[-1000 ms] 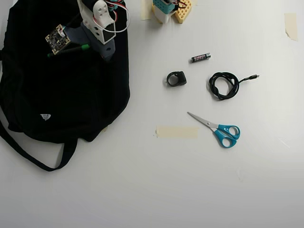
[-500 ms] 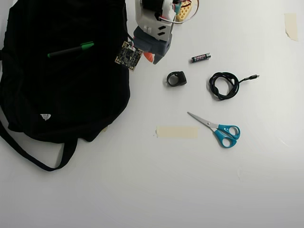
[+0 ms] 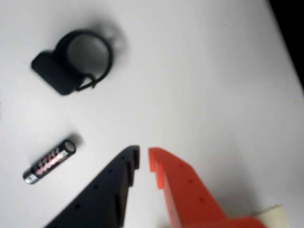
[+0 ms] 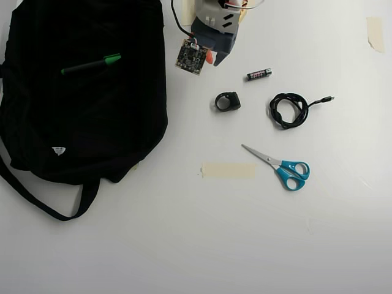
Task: Put the green marker into the black bag
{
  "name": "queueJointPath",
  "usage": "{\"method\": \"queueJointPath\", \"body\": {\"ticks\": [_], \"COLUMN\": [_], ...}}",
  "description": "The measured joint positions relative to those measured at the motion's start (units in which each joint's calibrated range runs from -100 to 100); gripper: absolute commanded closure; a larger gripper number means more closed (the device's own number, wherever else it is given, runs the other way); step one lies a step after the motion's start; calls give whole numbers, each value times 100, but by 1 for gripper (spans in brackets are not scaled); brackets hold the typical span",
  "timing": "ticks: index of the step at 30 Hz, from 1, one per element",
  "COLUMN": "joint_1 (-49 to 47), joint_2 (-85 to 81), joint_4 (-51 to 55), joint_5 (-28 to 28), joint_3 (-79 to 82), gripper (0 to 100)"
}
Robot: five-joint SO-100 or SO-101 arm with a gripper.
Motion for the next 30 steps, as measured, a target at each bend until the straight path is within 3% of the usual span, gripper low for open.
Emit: {"method": "queueJointPath", "body": {"ticks": [24, 30], "joint_1": [-345, -331], "joint_2": [-2665, -3296], "joint_4": [-1082, -1297], "joint_5": [20, 283], "joint_3": [2704, 3341], "gripper": [98, 98]}}
